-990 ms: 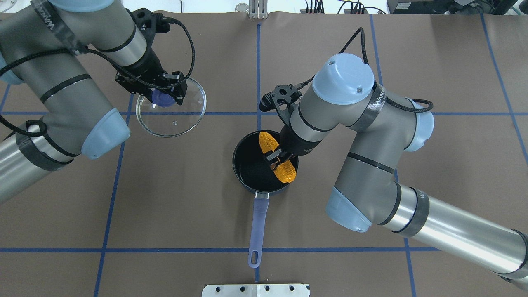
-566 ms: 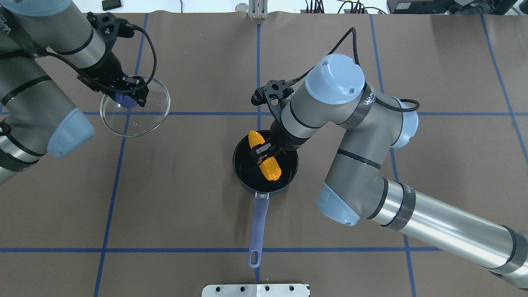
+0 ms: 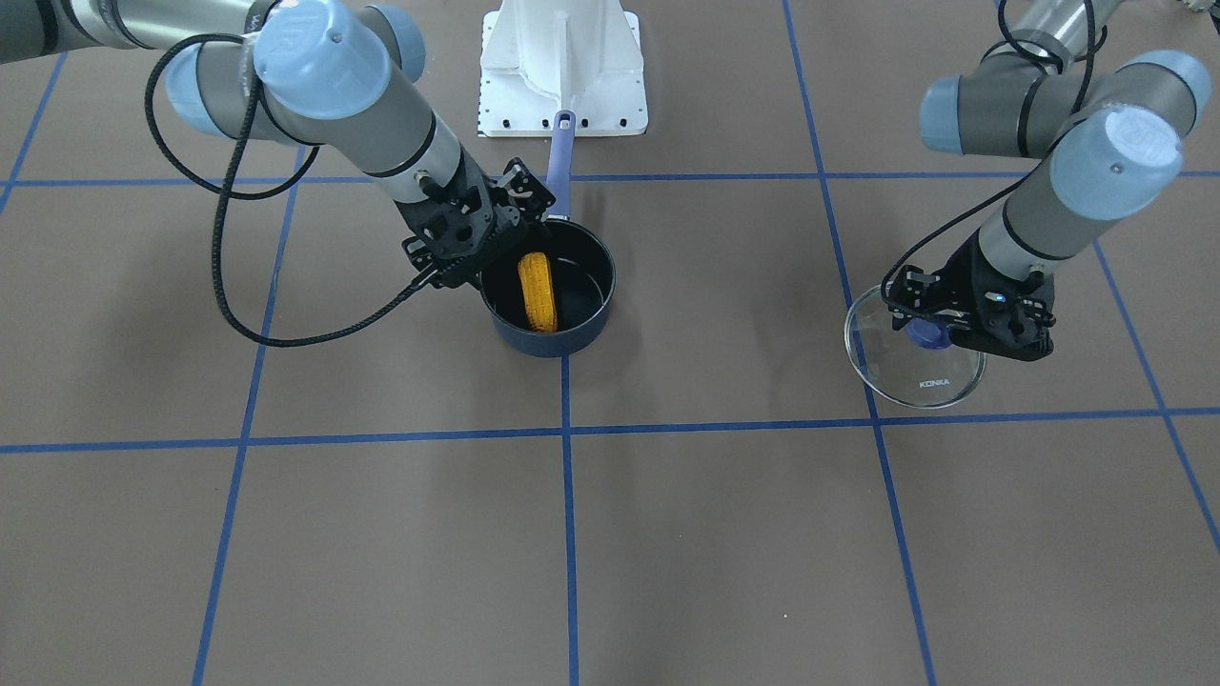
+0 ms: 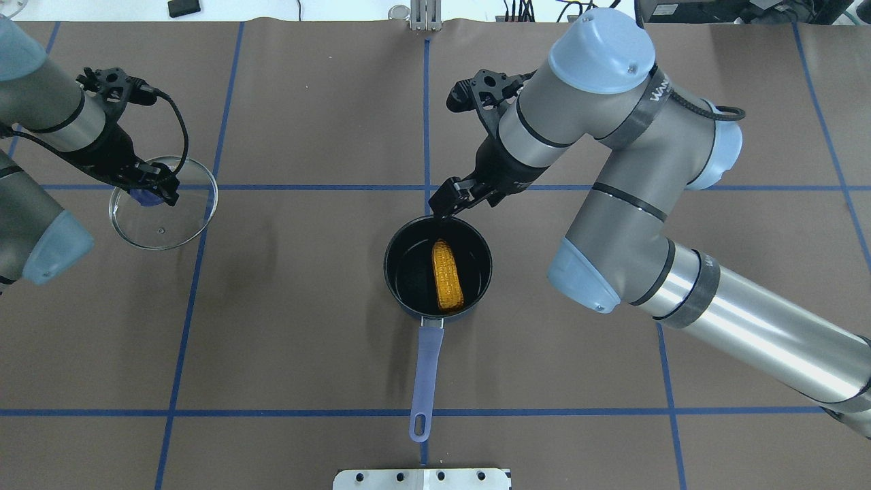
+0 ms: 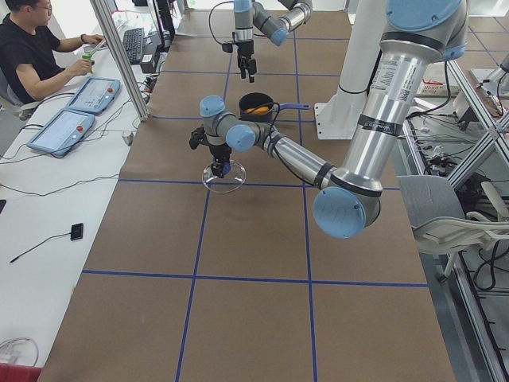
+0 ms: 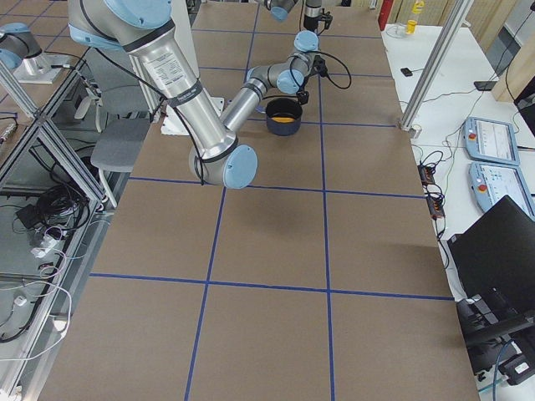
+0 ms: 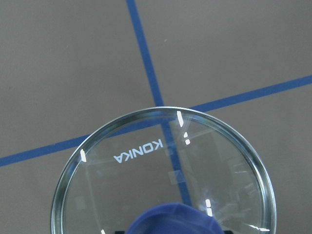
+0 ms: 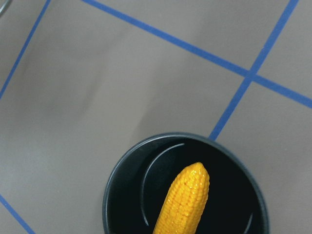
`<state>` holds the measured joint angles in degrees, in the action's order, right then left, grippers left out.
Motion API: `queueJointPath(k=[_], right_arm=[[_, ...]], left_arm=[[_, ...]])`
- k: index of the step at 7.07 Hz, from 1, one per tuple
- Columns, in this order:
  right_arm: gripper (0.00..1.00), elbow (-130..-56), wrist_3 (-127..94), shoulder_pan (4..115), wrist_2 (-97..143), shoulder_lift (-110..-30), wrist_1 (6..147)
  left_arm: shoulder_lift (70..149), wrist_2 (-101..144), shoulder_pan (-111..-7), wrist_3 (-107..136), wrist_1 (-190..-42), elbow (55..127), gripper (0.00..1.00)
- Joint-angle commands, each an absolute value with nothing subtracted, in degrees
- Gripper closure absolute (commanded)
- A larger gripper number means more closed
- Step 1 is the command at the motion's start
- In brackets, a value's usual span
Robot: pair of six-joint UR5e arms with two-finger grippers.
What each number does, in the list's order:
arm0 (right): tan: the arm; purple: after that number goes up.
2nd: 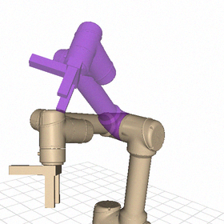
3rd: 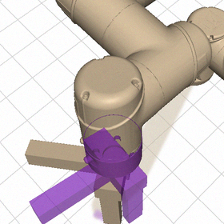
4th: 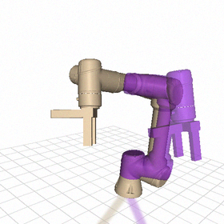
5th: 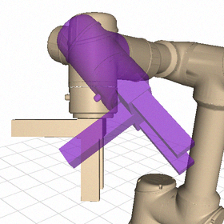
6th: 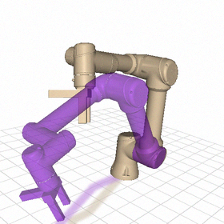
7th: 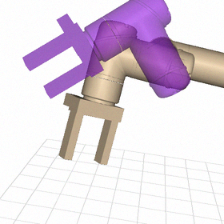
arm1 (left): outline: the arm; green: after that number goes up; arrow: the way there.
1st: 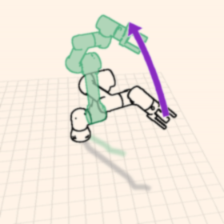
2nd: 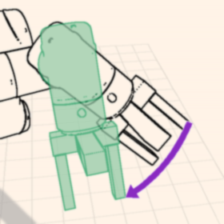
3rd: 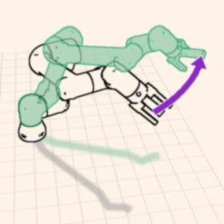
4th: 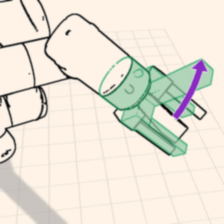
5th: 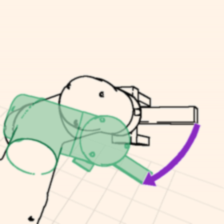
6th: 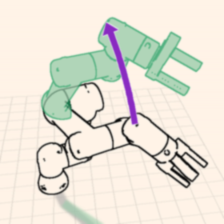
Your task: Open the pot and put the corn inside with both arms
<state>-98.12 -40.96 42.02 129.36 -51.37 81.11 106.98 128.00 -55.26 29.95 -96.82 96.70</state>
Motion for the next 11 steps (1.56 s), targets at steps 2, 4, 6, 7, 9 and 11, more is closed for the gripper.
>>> queueJointPath(k=[2, 4, 6, 7, 9, 11], right_arm=[[0.00, -98.9, -35.3, 49.7, 133.6, -54.8, 83.6], [0.00, -98.8, -33.3, 50.0, 133.6, -56.0, 83.8], [0.00, -98.7, -33.3, 49.3, 132.9, -56.1, 83.8], [0.00, -99.0, -33.3, 49.5, 132.9, -56.6, 83.8], [0.00, -101.2, -33.0, 53.7, 134.0, -58.2, 90.3], [0.00, -105.4, -32.8, 59.5, 129.7, -63.0, 91.1]], left_arm=[[106.3, 130.7, -55.4, 29.8, -105.5, 87.3, 0.29], [105.8, 130.8, -56.2, 29.4, -105.8, 86.9, 0.29], [105.0, 130.8, -56.3, 28.6, -105.9, 86.7, 0.13], [105.0, 130.7, -56.5, 29.4, -105.7, 87.2, 0.00], [106.5, 132.6, -64.1, 27.9, -103.4, 86.8, 0.00], [101.6, 132.9, -70.0, 14.6, -103.7, 85.9, 0.00]])
